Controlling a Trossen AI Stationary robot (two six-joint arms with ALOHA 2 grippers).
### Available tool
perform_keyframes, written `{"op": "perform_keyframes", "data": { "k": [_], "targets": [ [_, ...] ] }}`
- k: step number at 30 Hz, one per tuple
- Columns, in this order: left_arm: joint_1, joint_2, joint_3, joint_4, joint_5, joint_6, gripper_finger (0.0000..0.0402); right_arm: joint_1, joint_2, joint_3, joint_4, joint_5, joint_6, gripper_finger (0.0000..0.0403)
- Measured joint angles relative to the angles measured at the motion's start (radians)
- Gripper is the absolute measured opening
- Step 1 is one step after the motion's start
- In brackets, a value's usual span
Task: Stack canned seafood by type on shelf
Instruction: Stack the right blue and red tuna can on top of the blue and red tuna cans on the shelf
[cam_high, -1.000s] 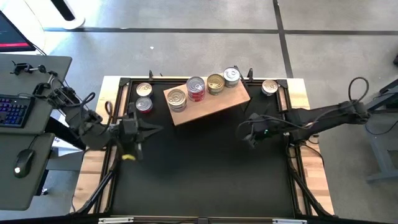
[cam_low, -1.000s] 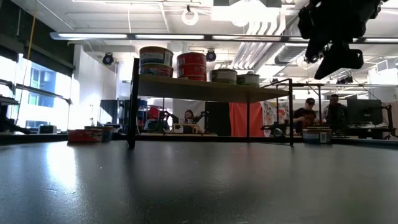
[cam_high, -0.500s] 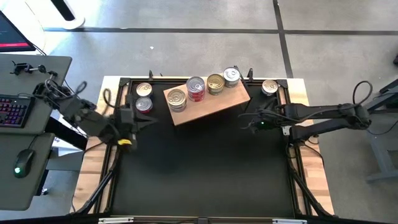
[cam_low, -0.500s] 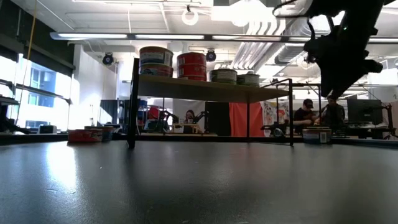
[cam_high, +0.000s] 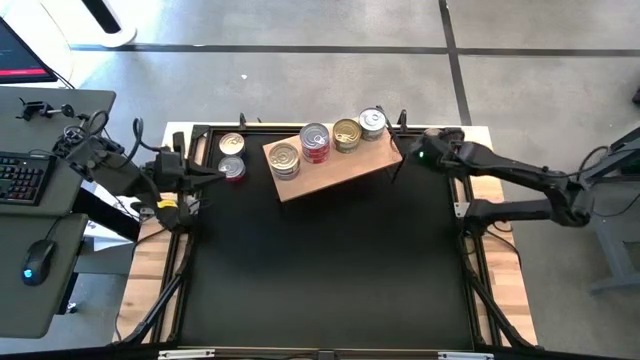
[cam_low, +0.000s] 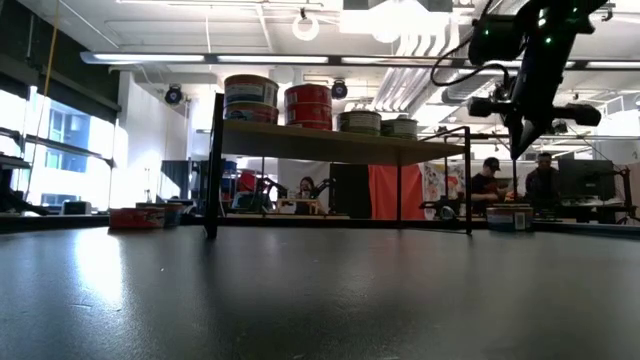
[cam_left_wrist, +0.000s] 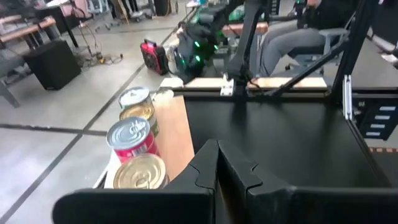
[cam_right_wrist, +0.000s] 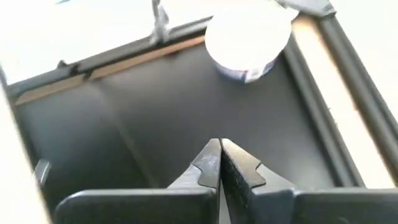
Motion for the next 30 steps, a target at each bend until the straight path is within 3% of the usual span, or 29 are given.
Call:
{"op": "perform_keyframes", "data": {
  "k": [7, 11, 15, 20, 30],
  "targets": [
    [0.0, 0.017, 0.0, -0.028, -0.006, -0.036, 0.0, -0.214, 0.024, 0.0, 0.18, 0.02, -0.132, 0.0],
    [0.0, 0.042, 0.0, -0.026, -0.072, -0.057, 0.0, -0.3, 0.128, 0.001, 0.333, -0.058, -0.254, 0.0],
    [0.0, 0.06, 0.0, -0.023, -0.129, -0.102, 0.0, -0.352, 0.252, 0.001, 0.387, -0.059, -0.279, 0.0],
    [0.0, 0.076, 0.0, -0.023, -0.135, -0.166, 0.0, -0.342, 0.345, 0.001, 0.424, 0.075, -0.255, 0.0],
    [0.0, 0.107, 0.0, -0.024, -0.193, -0.176, 0.0, -0.345, 0.502, 0.001, 0.47, 0.178, -0.227, 0.0]
  ]
}}
